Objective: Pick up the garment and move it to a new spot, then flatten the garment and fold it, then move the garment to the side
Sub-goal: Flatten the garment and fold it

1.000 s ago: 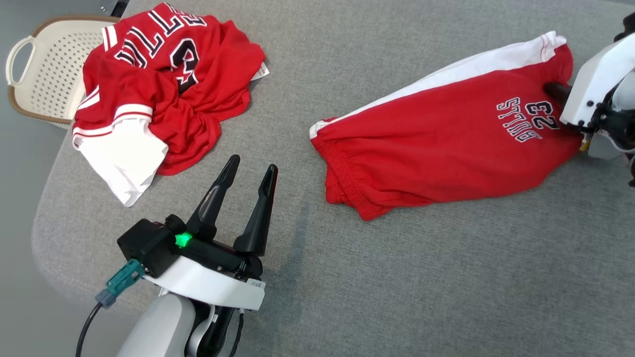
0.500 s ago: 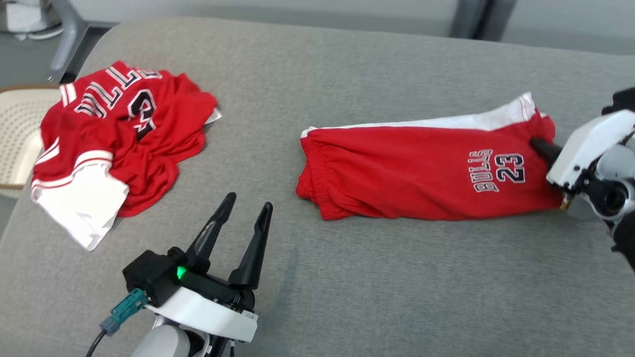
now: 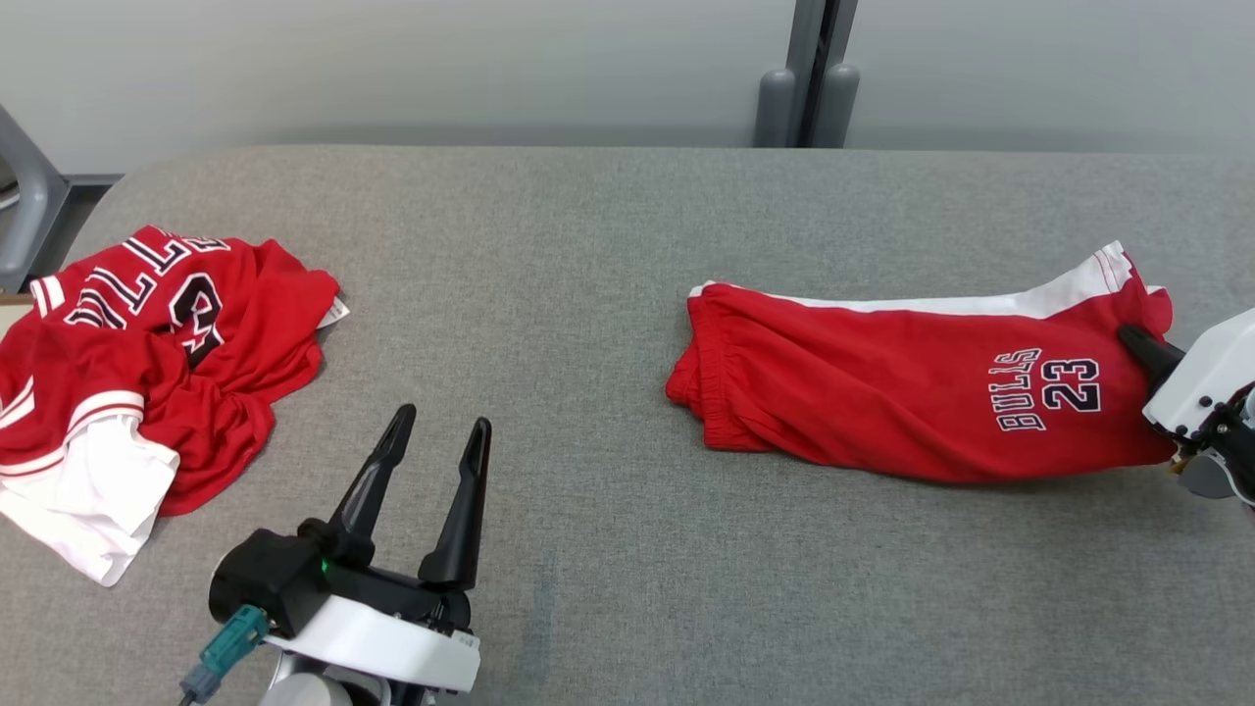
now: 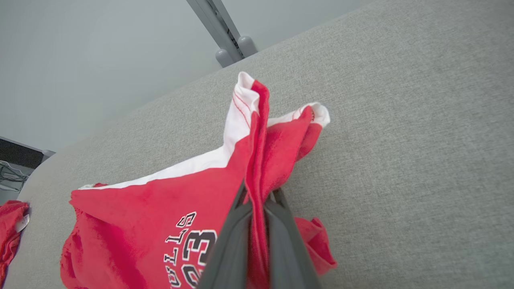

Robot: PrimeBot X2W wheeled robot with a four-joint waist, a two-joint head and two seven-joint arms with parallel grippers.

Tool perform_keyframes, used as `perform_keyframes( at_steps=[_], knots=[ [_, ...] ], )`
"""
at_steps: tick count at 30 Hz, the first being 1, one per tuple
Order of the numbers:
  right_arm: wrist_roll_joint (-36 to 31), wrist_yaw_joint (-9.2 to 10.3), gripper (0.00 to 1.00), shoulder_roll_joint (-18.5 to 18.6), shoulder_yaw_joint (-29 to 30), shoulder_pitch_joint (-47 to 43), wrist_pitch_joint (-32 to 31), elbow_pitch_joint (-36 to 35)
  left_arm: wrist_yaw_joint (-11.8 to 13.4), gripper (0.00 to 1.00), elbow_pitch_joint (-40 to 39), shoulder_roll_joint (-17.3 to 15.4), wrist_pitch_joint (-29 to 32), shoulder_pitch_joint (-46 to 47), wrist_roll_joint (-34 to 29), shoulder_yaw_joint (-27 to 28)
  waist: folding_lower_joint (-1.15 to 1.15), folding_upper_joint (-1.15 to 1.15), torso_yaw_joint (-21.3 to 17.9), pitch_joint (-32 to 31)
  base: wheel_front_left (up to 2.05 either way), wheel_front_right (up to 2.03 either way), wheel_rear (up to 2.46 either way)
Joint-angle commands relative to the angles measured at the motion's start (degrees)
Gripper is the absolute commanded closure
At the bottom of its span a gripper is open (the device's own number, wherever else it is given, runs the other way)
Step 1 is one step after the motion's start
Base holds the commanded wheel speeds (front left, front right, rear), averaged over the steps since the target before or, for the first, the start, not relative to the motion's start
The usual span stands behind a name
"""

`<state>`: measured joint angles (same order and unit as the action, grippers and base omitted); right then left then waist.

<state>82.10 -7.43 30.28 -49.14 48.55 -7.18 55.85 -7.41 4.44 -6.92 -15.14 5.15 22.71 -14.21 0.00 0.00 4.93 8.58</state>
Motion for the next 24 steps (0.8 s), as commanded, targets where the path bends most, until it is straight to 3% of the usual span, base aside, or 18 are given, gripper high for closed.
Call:
perform_keyframes(
  at_steps=[1,11,24],
  knots=[
    [0.13,-0.11,1.00,0.32,-0.26,-1.01,0.39,-0.45,0.10,0.00,0.51,0.12,-0.01,-0.86,-1.21,0.71,0.00,0.00,-0.53,-1.09,0.00,0.00,0.00],
    [-0.12,-0.11,1.00,-2.56,-2.08,0.85,-0.51,-1.73,-0.02,0.00,3.12,2.68,-0.01,-2.55,-3.88,0.94,0.00,0.00,1.19,-4.06,0.00,0.00,0.00],
    [-0.27,-0.11,1.00,-11.15,-5.08,3.42,-1.74,-0.26,-0.09,0.00,5.08,3.68,0.00,-2.73,-2.73,-1.64,0.00,0.00,9.32,-4.15,0.00,0.00,0.00]
  ],
)
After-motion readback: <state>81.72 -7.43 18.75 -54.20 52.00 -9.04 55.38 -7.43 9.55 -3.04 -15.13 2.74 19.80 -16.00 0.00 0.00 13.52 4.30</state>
